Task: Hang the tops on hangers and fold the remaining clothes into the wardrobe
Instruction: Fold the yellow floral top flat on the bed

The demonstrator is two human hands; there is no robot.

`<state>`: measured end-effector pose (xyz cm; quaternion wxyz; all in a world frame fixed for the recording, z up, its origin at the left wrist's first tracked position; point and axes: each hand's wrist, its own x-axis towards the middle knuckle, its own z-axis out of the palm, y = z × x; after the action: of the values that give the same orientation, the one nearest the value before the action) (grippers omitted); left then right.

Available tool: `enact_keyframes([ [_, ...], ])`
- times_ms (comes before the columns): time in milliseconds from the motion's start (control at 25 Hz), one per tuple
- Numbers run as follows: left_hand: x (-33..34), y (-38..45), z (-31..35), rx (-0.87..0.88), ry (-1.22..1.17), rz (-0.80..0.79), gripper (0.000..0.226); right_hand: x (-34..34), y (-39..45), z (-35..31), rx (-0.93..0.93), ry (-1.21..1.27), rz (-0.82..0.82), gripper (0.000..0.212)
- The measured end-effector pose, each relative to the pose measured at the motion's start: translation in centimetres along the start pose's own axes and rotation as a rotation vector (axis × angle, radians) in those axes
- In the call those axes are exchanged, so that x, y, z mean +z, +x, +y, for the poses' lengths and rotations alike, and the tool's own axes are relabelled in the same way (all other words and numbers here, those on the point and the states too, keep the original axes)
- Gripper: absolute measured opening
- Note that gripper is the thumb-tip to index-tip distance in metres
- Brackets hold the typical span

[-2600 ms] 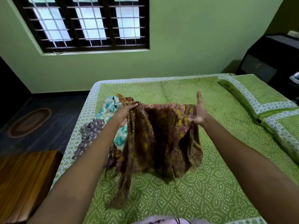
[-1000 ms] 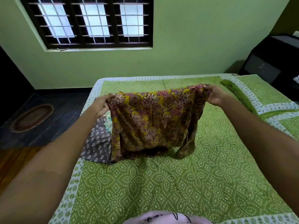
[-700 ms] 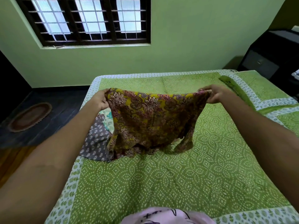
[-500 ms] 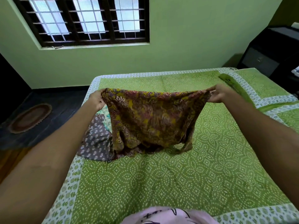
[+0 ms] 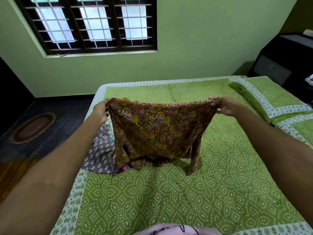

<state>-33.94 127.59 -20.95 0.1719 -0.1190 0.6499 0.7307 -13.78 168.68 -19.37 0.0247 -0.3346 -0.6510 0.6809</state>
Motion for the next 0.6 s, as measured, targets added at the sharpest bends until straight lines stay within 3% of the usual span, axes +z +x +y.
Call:
enact_keyframes([
  [160, -1.1, 0.0, 0.2, 0.128, -0.027, -0.038, 0.013, -0.2, 0.3, 0.6, -0.29, -0.247, 0.17, 0.012],
  [280, -2.0, -0.1, 0.5, 0.122, -0.1, -0.171, 0.019, -0.6, 0.5, 0.7, -0.31, -0.18, 0.086, 0.014],
  [360, -2.6, 0.2, 0.6, 0.069, -0.114, -0.225, 0.025, -0.8, 0.8, 0.9, -0.273, -0.404, 0.021, 0.006],
  [440, -2.3, 0.8, 0.7, 0.079, 0.0, -0.136, 0.021, -0.7, 1.6, 1.3, -0.298, -0.734, 0.09, 0.017],
  [480, -1.6, 1.1, 0.8, 0.108, 0.058, -0.009, 0.012, -0.2, 2.2, 1.6, -0.33, -0.839, 0.21, 0.023],
  [560, 0.5, 1.0, 0.6, 0.197, 0.136, 0.272, 0.017, 1.9, 2.1, 1.7, -0.409, -0.982, 0.499, 0.026],
  [600, 2.1, 0.1, 0.3, 0.245, 0.162, 0.315, 0.012, 3.6, 1.6, 1.5, -0.41, -1.002, 0.559, 0.028],
])
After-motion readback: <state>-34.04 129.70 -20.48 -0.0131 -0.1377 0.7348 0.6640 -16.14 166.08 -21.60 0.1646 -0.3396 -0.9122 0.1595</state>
